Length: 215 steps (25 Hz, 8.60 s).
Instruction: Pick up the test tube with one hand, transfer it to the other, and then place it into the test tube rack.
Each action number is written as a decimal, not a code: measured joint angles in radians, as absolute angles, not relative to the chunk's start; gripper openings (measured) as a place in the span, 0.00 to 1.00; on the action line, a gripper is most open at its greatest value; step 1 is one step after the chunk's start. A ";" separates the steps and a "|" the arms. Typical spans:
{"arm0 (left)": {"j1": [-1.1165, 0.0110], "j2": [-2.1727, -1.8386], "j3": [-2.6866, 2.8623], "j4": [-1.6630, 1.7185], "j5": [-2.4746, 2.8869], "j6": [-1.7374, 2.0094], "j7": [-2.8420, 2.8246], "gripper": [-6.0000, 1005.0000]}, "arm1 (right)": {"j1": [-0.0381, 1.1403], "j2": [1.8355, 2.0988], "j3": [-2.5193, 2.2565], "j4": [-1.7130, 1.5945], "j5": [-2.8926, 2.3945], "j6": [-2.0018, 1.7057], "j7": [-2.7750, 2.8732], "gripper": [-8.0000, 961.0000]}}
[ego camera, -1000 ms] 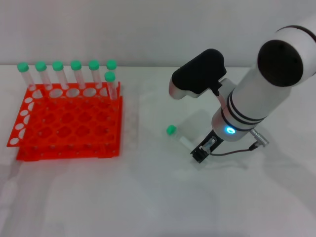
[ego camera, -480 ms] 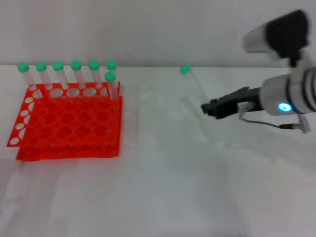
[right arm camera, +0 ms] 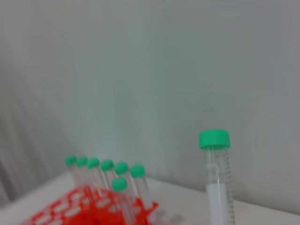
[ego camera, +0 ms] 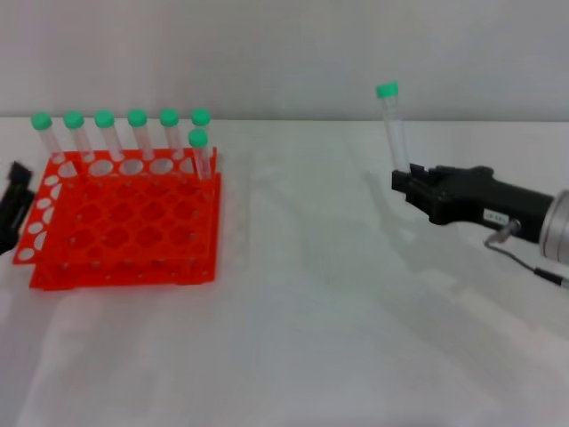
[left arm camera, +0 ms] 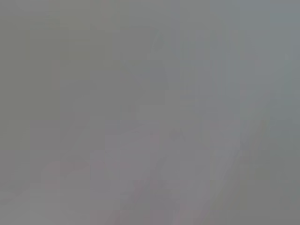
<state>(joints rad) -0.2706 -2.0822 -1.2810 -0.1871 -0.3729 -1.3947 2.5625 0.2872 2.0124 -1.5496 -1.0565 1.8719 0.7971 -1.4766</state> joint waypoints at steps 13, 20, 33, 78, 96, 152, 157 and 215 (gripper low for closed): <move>-0.379 -2.080 -1.281 -0.233 -0.036 -1.406 2.546 0.86 | 0.359 2.028 -1.464 -0.268 2.559 1.396 -2.480 0.20; -0.420 -2.085 -1.256 -0.302 0.147 -1.392 2.497 0.86 | 0.362 2.028 -1.466 -0.236 2.565 1.381 -2.513 0.20; -0.519 -2.088 -1.071 -0.384 0.161 -1.278 2.422 0.84 | 0.366 2.026 -1.596 -0.249 2.560 1.427 -2.600 0.20; -0.596 -2.094 -0.960 -0.449 0.154 -1.197 2.403 0.26 | 0.374 2.015 -1.670 -0.254 2.561 1.442 -2.635 0.20; -0.488 -2.082 -1.063 -0.455 0.021 -1.245 2.487 0.22 | 0.294 2.008 -1.492 -0.232 2.570 1.441 -2.582 0.58; -0.565 -2.089 -1.399 -0.279 -0.110 -0.910 2.697 0.22 | 0.330 2.019 -1.006 -0.117 2.566 1.456 -2.589 0.68; -0.573 -2.088 -1.399 -0.279 -0.103 -0.891 2.697 0.22 | 0.333 2.021 -1.008 -0.112 2.565 1.456 -2.589 0.68; -0.328 -2.090 -1.373 -0.280 -0.302 -1.094 2.765 0.81 | 0.333 2.022 -0.999 -0.068 2.571 1.472 -2.606 0.68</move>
